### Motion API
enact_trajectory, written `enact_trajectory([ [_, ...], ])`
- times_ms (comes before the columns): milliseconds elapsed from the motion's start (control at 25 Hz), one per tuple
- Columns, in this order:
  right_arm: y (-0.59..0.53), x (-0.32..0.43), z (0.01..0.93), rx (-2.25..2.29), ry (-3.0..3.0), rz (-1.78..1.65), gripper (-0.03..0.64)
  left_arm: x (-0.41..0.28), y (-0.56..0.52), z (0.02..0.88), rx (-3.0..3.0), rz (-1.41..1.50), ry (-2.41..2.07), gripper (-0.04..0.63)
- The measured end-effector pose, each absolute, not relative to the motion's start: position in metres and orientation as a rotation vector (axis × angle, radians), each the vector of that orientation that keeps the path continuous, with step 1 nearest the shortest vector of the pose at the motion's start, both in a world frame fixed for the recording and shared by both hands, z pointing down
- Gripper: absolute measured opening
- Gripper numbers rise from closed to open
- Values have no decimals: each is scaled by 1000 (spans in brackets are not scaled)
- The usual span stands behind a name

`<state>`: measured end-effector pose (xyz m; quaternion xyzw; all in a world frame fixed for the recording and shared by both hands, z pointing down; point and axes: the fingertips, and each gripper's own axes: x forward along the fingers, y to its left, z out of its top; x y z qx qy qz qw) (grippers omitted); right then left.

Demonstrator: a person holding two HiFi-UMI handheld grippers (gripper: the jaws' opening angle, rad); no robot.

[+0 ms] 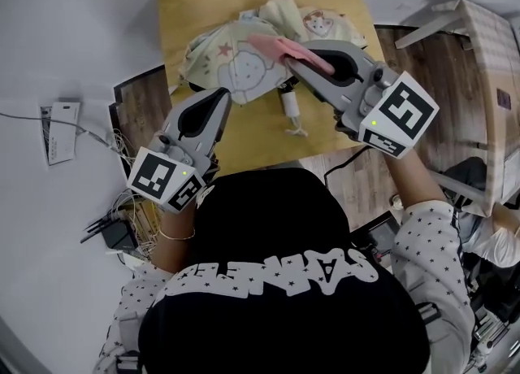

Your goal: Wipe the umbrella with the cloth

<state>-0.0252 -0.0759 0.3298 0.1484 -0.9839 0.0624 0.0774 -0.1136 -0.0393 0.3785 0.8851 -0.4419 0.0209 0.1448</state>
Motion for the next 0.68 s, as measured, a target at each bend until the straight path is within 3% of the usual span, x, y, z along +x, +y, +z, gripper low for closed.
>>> enact_trajectory([
  [680, -77, -33, 330, 485, -2974, 199, 29, -117, -50, 367, 2565, 38, -1294, 2],
])
